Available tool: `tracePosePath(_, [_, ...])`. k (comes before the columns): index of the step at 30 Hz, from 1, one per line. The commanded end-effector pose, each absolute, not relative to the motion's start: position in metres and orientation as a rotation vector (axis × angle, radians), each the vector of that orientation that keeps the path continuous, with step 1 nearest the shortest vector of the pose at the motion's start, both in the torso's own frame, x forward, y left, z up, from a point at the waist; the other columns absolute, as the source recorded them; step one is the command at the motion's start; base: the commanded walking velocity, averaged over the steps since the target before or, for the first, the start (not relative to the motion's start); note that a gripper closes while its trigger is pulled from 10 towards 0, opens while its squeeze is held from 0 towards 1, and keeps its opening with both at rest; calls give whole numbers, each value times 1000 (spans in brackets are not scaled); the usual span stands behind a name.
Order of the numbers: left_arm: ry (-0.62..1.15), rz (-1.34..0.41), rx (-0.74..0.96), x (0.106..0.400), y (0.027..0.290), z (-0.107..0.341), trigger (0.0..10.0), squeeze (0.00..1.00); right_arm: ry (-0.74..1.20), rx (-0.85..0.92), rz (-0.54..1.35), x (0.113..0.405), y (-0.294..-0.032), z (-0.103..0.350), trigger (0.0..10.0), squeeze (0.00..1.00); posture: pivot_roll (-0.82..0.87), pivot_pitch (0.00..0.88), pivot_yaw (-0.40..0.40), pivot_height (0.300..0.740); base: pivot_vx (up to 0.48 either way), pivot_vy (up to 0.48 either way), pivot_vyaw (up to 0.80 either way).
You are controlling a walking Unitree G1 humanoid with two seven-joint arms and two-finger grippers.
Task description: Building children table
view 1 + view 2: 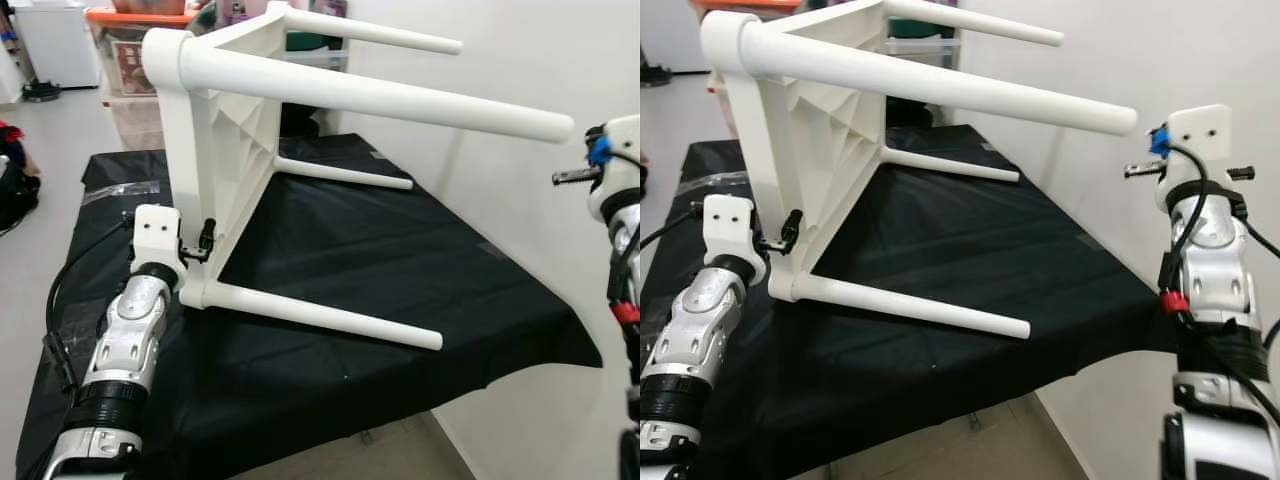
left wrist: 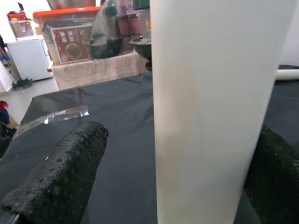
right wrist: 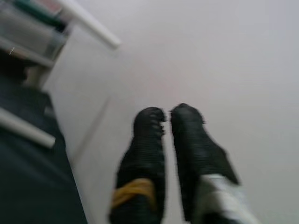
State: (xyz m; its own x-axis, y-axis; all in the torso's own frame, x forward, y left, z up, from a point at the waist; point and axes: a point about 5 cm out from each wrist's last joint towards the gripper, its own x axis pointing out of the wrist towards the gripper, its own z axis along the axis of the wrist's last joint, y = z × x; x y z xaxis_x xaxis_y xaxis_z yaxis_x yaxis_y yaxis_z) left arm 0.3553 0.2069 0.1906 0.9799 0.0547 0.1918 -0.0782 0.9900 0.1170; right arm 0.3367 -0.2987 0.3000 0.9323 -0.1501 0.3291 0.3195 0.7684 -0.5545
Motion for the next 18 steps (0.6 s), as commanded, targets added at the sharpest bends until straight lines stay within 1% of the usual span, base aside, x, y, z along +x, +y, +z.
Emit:
tracePosePath(1, [-179,44,130,353,201,185,10000,0,-253,-667,-220,335,-294,294,10000,1000,70,0,-76,740,0,0,0])
tracePosePath(3, [-177,29,125,353,196,184,10000,0,-228,-700,-152,332,-286,284,10000,1000,67,0,-72,740,0,0,0])
tracePosePath(5, [-176,25,124,353,195,183,10000,0,-221,-719,-135,331,-284,282,10000,1000,67,0,-72,740,0,0,0])
tracePosePath(7, [-173,13,124,354,193,182,10000,0,-189,-873,-34,323,-278,272,10000,1000,62,0,-67,740,0,0,0])
tracePosePath(10, [-172,9,124,354,193,182,10000,0,-180,-923,3,318,-277,271,10000,1000,62,0,-67,740,0,0,0])
tracePosePath(11, [-165,5,124,354,193,180,10000,0,-204,-1037,-5,305,-286,288,10000,1000,40,0,-58,740,0,0,0])
tracePosePath(12, [-162,4,123,355,193,180,10000,0,-219,-1082,-26,300,-291,298,10000,1000,40,0,-58,740,0,0,0])
tracePosePath(15, [-157,-1,119,355,191,178,10000,0,-237,-1134,-54,290,-296,311,10000,1000,26,0,-54,740,0,0,0])
tracePosePath(18, [-154,-8,112,356,188,177,10000,0,-244,-1171,-41,280,-291,314,10000,1000,14,0,-45,740,0,0,0])
